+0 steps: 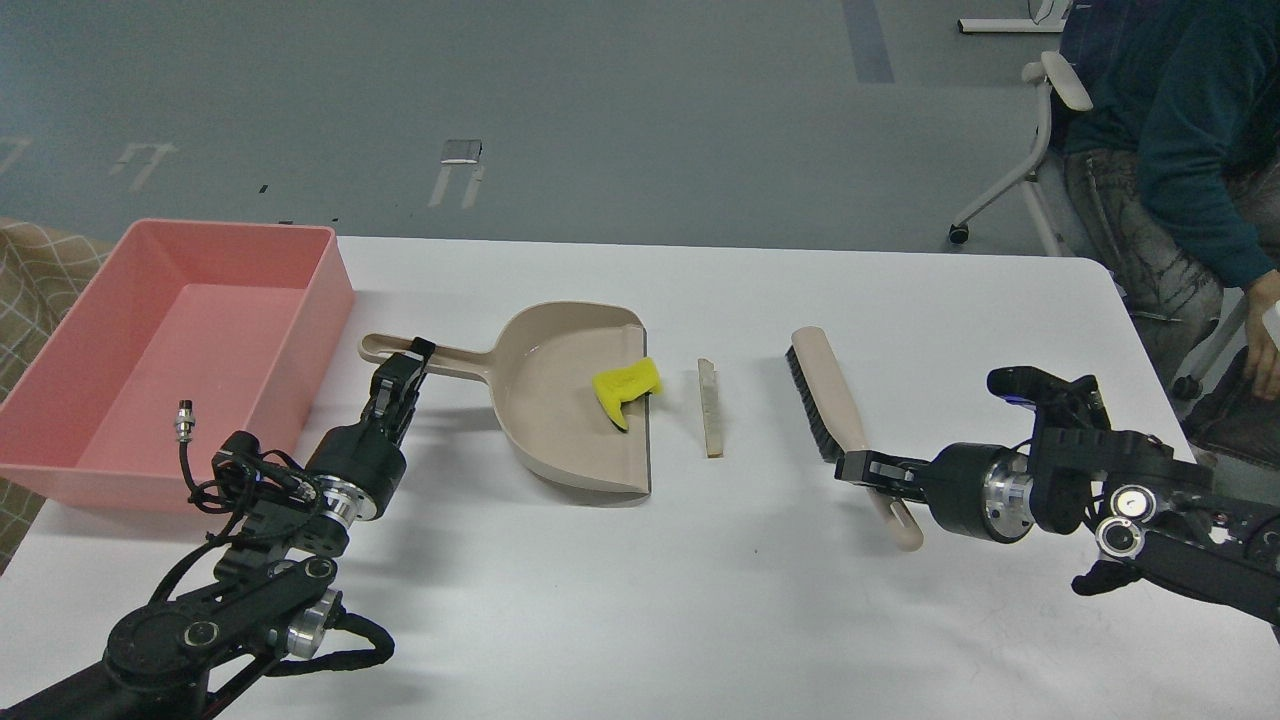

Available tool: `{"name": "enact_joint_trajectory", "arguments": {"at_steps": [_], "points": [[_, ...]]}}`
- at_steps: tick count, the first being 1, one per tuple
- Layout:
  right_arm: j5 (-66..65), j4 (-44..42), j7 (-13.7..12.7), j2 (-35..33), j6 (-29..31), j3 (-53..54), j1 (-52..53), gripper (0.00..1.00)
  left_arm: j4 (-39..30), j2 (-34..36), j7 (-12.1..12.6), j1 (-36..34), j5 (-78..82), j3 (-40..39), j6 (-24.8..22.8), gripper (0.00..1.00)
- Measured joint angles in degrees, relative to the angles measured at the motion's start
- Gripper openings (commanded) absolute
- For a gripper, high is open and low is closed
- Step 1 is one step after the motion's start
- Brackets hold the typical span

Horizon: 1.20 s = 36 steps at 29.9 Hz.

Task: Sweep and dump garbage into bin
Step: 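Sweep the yellow sponge and white stick into the dustpan with the brush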

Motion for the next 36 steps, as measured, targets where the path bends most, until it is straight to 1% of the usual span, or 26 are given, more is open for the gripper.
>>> {"name": "enact_joint_trajectory", "arguments": {"at_steps": [7,17,22,25,30,36], "points": [[2.89,-6.42,0.0,10.29,-0.05,-3.36,4.8,0.0,0.27,-0.13,-0.15,0.07,0.04,0.25,0.01,0.0],[5.83,-15.23,0.12,25.13,-0.14,-4.51,7.51,0.0,0.28,-0.4,-0.08,0.02,0.04,0.28,0.02,0.0],[7.06,-17.99,0.19,30.08,-0.5,-4.56,8.26,0.0,0.28,-0.53,-0.06,0.0,0.04,0.85,0.09,0.0],[7.19,-18.89,0.19,31.83,-0.86,-4.56,8.45,0.0,0.24,-0.78,-0.07,0.11,0.04,0.99,0.21,0.0],[7.63,-19.5,0.24,32.58,-1.05,-4.51,9.12,0.0,0.19,-0.9,-0.15,0.22,0.11,0.99,0.41,0.0],[9.89,-19.09,0.15,31.74,-1.11,-4.36,12.82,0.0,0.17,-1.0,-0.2,0.85,0.02,0.81,0.46,0.0]]}}
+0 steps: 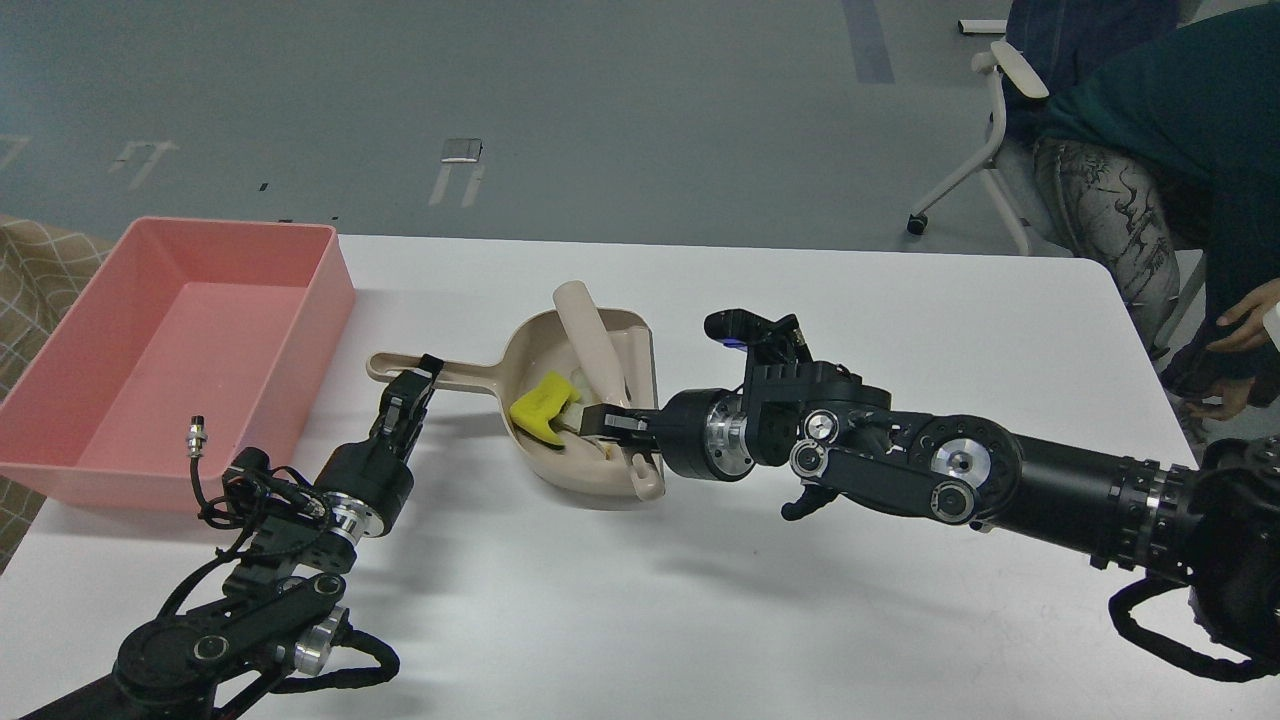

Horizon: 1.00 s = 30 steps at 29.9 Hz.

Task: Sweep and dump garbage into bin
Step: 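Sweep the yellow sponge and white stick into the dustpan with the brush, then pull the brush back away from the dustpan with the right gripper, then lift the dustpan over the pink bin and tip it with the left gripper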

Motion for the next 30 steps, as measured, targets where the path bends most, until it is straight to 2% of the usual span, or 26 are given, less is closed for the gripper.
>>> {"name": "enact_joint_trajectory", "arguments": {"at_steps": [11,22,26,30], "points": [[1.21,2.89,-0.14,-5.88,0.51,0.05,2.48,0.0,0.11,-1.15,0.11,0.05,-1.38,-1.11,-0.21,0.0],[1.9,10.97,0.34,-27.01,0.67,1.22,-0.84,0.0,-1.89,-0.51,0.52,-2.29,-10.91,-5.47,-0.97,0.0],[1.77,12.75,0.55,-31.42,0.49,1.85,-4.37,0.0,-3.96,1.17,1.27,-2.87,-13.11,-8.04,-1.99,0.0],[1.53,12.97,0.63,-32.71,0.35,4.24,-8.62,0.0,-7.53,6.25,2.22,-3.1,-16.72,-10.77,-2.74,0.0]]}}
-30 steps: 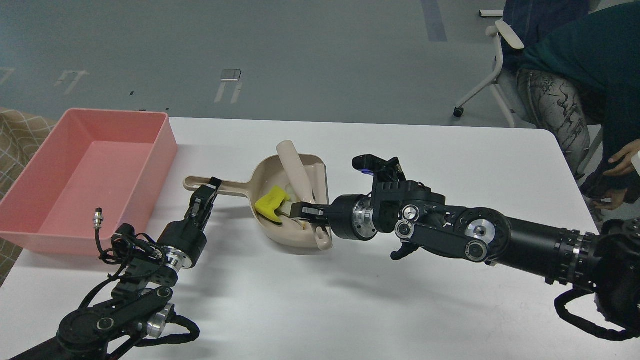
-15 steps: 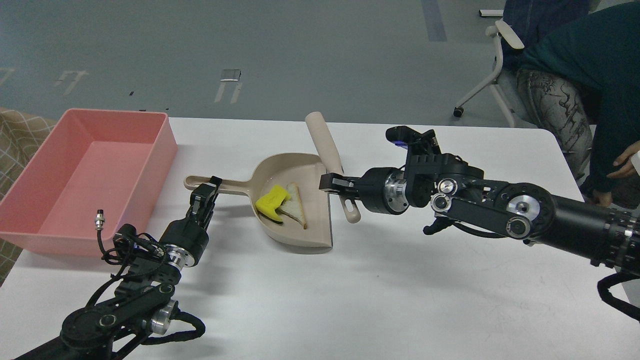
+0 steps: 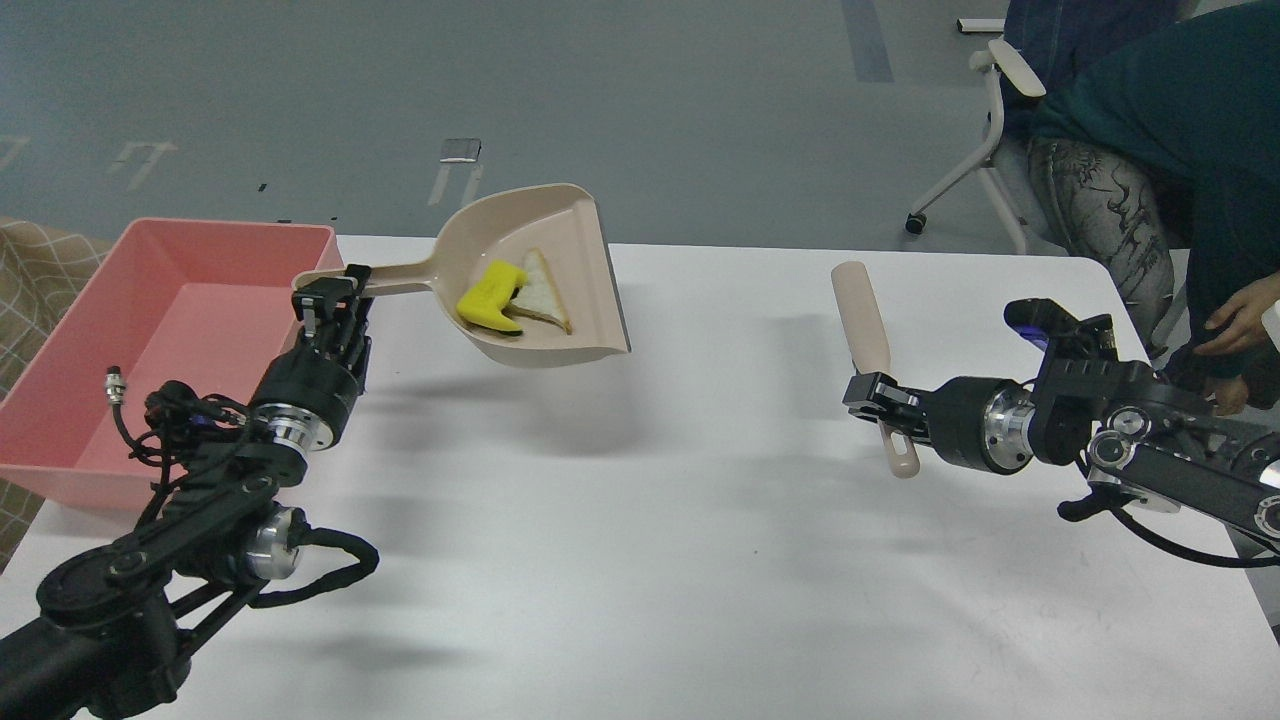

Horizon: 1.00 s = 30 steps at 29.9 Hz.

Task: Sweep and dump garbage into bin
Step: 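Lift the dustpan over the pink bin and tip it with the left gripper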

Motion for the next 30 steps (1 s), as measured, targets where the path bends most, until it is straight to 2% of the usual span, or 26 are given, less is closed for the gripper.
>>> {"name": "enact_joint_trajectory", "arguments": {"at_steps": [7,10,15,20,22,30], "points": [[-0.23,0.1,0.04,-0.1,-0.05,1.03,-2.07,0.0,-4.12,11.96,1.79,1.75,-4.96,-8.52,-3.98,0.0],[-0.22,0.11,0.04,-0.09,-0.07,1.1,-2.22,0.0,-3.85,17.21,2.65,4.61,-7.49,-13.3,-7.69,0.0],[-0.16,0.53,0.03,-0.06,-0.06,1.11,-2.26,0.0,-2.29,24.38,2.75,10.86,-11.31,-18.62,-12.07,0.0],[-0.22,0.64,0.03,-0.05,-0.01,1.11,-2.34,0.0,1.66,28.69,1.98,16.74,-12.57,-22.77,-14.78,0.0],[-0.23,0.64,0.03,0.03,-0.02,1.11,-2.34,0.0,4.0,30.14,0.96,18.45,-12.15,-23.81,-15.88,0.0],[-0.24,0.62,0.01,0.09,-0.07,1.12,-2.59,0.0,10.67,34.48,-2.93,19.48,-5.17,-24.32,-17.8,0.0]]}}
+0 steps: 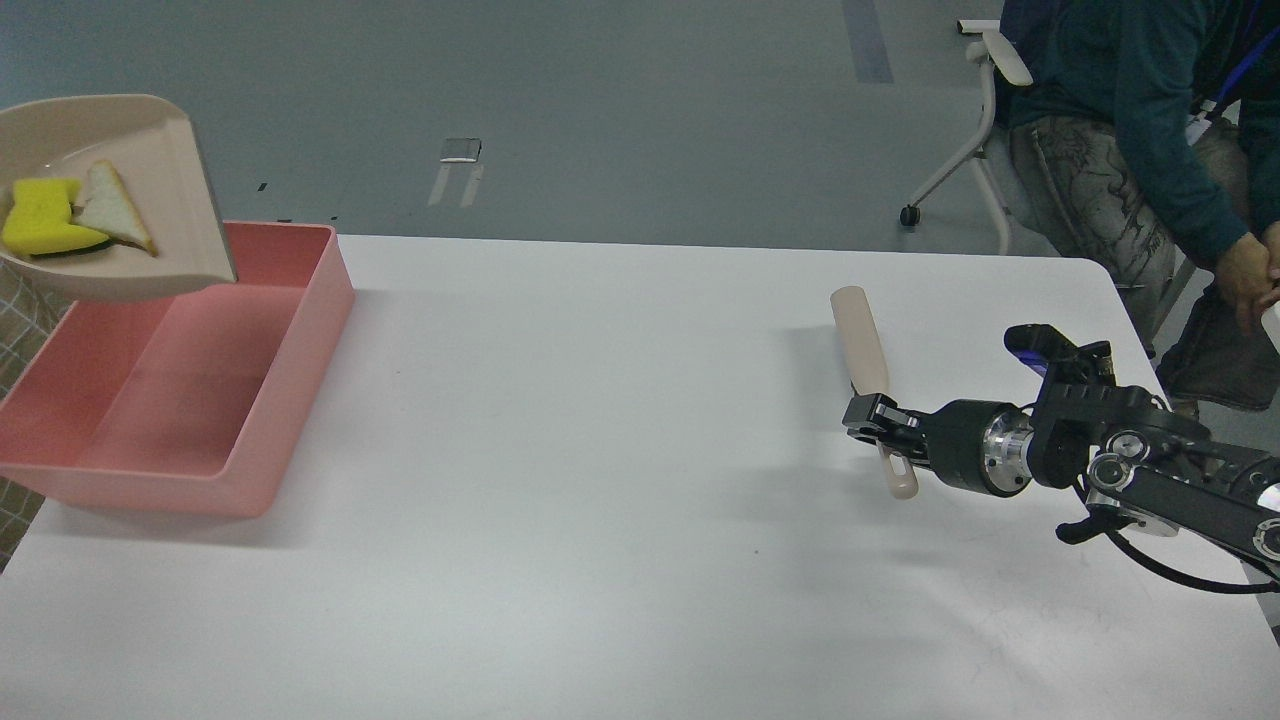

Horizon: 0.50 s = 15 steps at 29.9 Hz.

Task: Sweep and dump garbage into bin
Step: 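Lift the dustpan over the pink bin and tip it with the left gripper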

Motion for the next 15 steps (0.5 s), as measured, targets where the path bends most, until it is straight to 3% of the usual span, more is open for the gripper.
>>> {"name": "enact_joint_trajectory", "arguments": {"at_steps": [9,15], "points": [[-0.11,-0.09,0.0,0.52,0.07,0.0,0.11,0.0,1.44,1.84,-1.49,0.35,19.62,0.08,3.18,0.0],[-0.13,-0.09,0.0,0.55,0.06,0.0,-0.06,0.0,1.4,4.73,-1.51,0.36,33.42,0.27,9.25,0.0]]}}
